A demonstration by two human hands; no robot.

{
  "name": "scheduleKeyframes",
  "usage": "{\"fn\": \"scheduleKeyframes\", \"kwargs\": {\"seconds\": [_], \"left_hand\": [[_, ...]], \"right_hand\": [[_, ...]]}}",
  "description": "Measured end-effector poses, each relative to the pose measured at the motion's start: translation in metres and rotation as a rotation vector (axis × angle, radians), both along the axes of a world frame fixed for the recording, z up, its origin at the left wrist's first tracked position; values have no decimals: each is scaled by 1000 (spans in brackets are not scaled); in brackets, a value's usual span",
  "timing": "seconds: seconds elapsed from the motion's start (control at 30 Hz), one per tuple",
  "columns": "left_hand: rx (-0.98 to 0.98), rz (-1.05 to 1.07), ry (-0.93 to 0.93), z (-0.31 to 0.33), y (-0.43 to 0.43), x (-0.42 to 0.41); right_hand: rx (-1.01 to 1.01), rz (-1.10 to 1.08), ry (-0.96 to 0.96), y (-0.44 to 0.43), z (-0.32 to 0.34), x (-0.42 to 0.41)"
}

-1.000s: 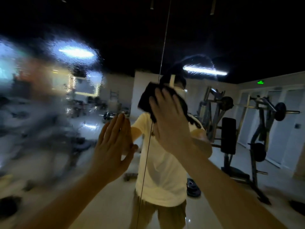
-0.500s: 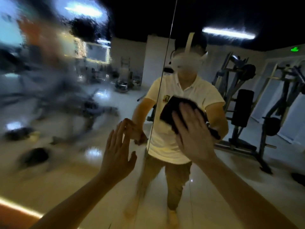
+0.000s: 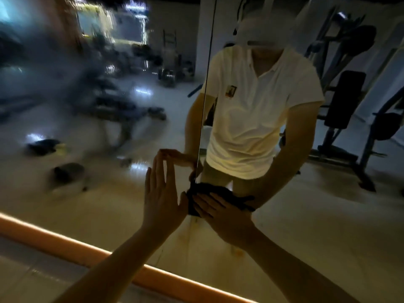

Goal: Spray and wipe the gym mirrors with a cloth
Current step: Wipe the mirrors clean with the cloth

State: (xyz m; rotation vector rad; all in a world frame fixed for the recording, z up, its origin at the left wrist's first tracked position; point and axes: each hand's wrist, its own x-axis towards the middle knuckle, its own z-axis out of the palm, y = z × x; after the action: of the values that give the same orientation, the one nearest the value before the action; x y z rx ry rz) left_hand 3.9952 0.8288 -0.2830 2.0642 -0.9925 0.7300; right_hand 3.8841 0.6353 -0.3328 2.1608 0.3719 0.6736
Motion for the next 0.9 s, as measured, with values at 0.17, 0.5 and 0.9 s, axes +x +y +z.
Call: {"fn": "scheduleKeyframes", "kwargs": {"seconds": [0.17, 0.5, 0.9], "left_hand": [[23, -12, 1, -23, -6, -13], [51, 18, 76, -15, -14, -22], [117, 59, -48, 51, 37, 1]], "right_hand": [[-151, -70, 264, -17, -51, -39], [406, 0, -447, -34, 160, -41], [28, 45, 65, 14, 104, 16]]}}
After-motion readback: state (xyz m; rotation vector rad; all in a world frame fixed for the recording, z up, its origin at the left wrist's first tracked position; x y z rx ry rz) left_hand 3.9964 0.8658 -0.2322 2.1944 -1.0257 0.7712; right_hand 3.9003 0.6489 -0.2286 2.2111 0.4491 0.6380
